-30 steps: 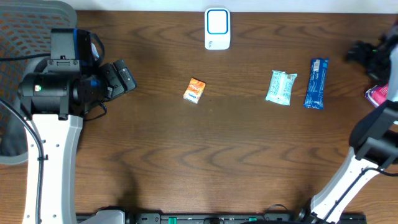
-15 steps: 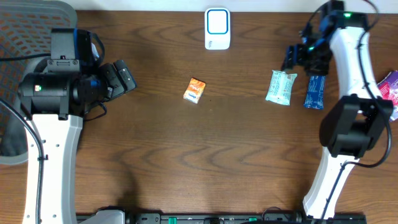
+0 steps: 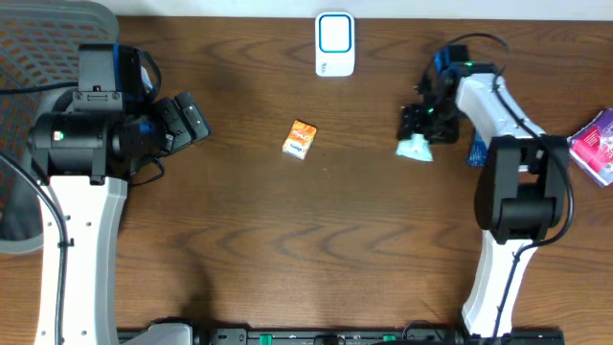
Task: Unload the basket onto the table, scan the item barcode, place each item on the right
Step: 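Grasp the mint-green pack with the right gripper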
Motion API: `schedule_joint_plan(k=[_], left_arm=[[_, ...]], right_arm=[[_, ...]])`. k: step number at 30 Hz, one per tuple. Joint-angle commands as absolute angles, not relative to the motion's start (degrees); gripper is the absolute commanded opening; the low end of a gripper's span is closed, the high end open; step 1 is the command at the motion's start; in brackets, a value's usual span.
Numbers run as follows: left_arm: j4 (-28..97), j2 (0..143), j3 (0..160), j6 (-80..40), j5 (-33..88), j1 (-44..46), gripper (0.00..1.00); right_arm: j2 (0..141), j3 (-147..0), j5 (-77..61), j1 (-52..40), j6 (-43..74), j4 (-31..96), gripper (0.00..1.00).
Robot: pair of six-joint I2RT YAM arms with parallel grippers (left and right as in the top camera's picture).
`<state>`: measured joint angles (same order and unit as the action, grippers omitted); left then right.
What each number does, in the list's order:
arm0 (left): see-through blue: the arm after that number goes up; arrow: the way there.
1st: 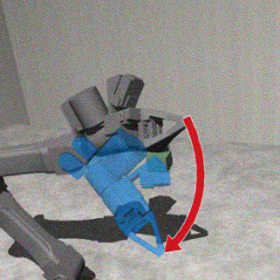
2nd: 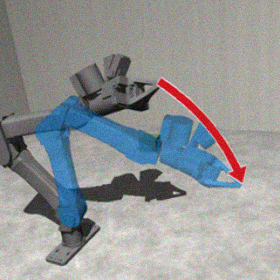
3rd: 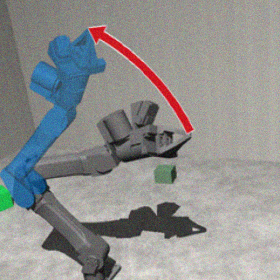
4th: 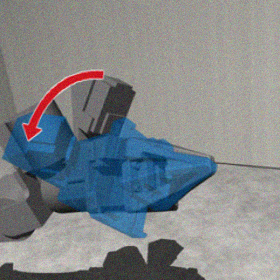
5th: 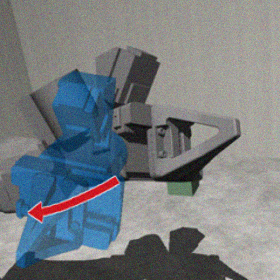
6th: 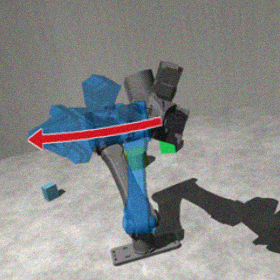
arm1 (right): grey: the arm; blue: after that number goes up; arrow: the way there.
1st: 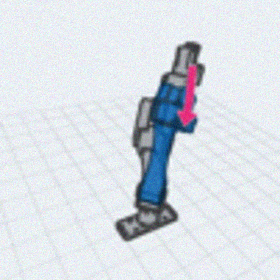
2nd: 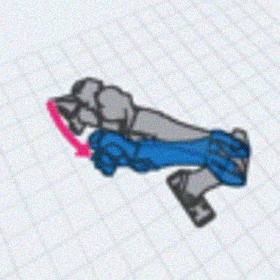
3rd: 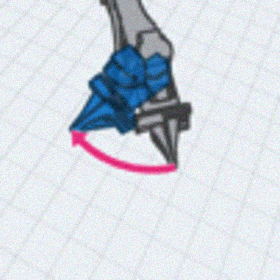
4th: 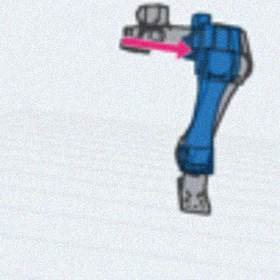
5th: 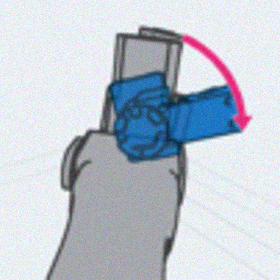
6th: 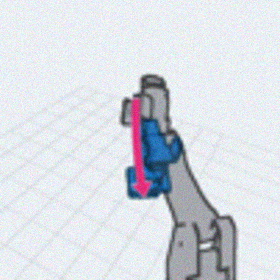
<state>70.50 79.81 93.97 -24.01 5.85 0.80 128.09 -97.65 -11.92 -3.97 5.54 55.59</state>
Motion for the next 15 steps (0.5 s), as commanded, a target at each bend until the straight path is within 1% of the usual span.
schedule_joint_plan(k=[1,5,10,14,15], left_arm=[[70.7,79.7,94.0,-23.8,5.5,0.6,0.98],[70.7,79.7,94.0,-23.8,5.5,0.6,0.98],[70.7,79.7,94.0,-23.8,5.5,0.6,0.98],[70.7,79.7,94.0,-23.8,5.5,0.6,0.98],[70.7,79.7,94.0,-23.8,5.5,0.6,0.98]], right_arm=[[127.5,-95.5,-14.9,-8.5,4.6,54.6,0.72],[127.5,-96.9,-13.4,-10.9,4.6,55.0,0.75],[127.5,-105.7,-13.6,-10.7,4.7,62.7,0.8],[127.5,-109.8,-13.7,-9.3,5.4,66.7,0.8],[127.5,-109.9,-14.3,-8.6,5.7,67.4,0.79]])
